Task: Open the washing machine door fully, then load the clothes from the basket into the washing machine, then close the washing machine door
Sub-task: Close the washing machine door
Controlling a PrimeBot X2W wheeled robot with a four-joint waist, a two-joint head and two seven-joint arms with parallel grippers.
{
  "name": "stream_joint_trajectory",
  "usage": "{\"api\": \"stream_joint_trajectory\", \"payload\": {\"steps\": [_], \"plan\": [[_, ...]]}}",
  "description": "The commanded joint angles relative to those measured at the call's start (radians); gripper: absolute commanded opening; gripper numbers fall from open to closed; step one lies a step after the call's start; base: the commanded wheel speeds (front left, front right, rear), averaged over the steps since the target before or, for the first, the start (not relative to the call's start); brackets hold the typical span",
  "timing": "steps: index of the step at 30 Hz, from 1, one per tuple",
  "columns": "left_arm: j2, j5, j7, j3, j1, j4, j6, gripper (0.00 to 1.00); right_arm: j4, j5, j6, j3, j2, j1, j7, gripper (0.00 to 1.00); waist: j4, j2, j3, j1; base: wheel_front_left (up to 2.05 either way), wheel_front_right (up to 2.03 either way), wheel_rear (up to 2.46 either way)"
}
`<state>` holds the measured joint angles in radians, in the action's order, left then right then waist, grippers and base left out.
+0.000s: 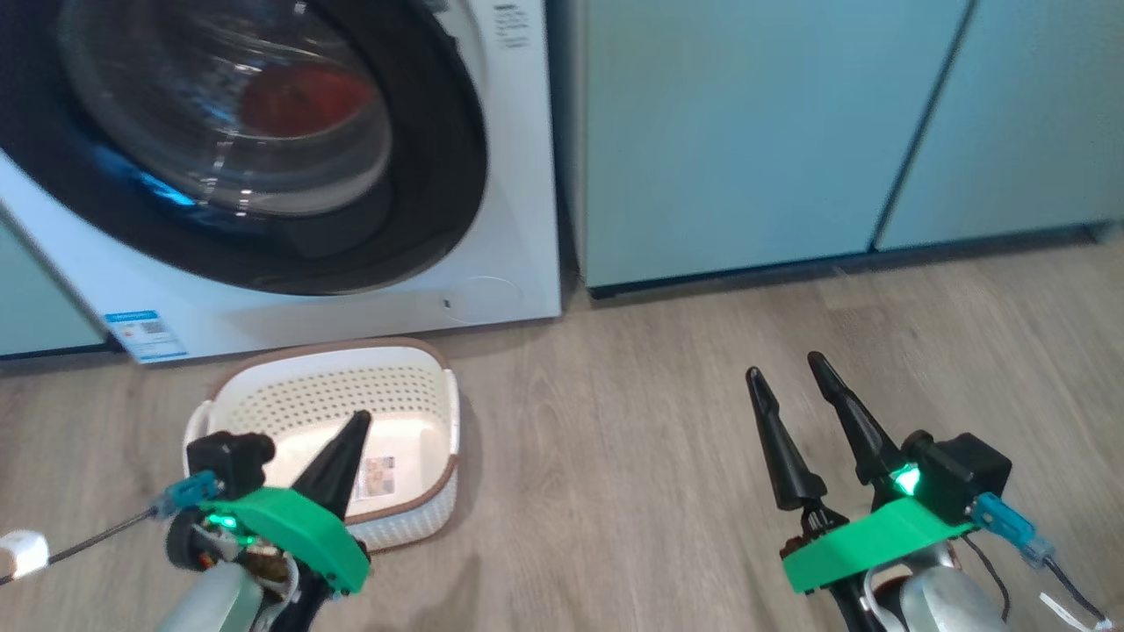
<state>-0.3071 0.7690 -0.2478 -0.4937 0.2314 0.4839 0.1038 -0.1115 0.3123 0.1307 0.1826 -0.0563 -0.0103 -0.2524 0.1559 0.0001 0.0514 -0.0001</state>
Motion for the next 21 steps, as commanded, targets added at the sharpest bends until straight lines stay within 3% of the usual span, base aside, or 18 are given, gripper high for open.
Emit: {"api": "stream_joint_trajectory", "payload": {"steps": [1, 4, 9, 14, 19, 21], "plan": [[-0.015, -0.061, -0.013, 0.088, 0.024, -0.076, -0.028, 0.0, 0.039, -0.01, 0.0, 0.016, 0.006, -0.025, -0.009, 1.0, -0.05, -0.0001, 0.035, 0.0001, 0.0, 0.0, 0.0], [0.03, -0.158, -0.013, 0.198, -0.04, -0.185, -0.065, 0.0, 0.043, -0.012, 0.0, 0.012, 0.006, -0.014, -0.009, 1.0, -0.08, -0.0001, 0.048, 0.0001, 0.0, 0.0, 0.0], [0.114, -0.266, -0.014, 0.33, -0.131, -0.306, -0.085, 0.0, 0.048, -0.013, 0.0, 0.008, 0.006, -0.004, -0.009, 1.0, -0.111, -0.0001, 0.059, 0.0001, 0.0, 0.0, 0.0], [0.206, -0.392, -0.014, 0.431, -0.216, -0.396, -0.058, 0.0, 0.052, -0.01, 0.0, 0.016, 0.006, 0.002, -0.009, 1.0, -0.129, -0.0001, 0.063, 0.0001, 0.0, 0.0, 0.0], [0.242, -0.525, -0.014, 0.455, -0.258, -0.446, -0.031, 0.0, 0.053, -0.002, 0.0, 0.018, 0.006, 0.002, -0.009, 1.0, -0.135, -0.0001, 0.06, 0.0001, 0.0, 0.0, 0.0], [0.25, -0.527, -0.014, 0.462, -0.27, -0.443, -0.024, 0.0, 0.053, 0.002, 0.0, 0.017, 0.006, 0.002, -0.009, 1.0, -0.136, -0.0001, 0.058, 0.0001, 0.0, 0.0, 0.0]]}}
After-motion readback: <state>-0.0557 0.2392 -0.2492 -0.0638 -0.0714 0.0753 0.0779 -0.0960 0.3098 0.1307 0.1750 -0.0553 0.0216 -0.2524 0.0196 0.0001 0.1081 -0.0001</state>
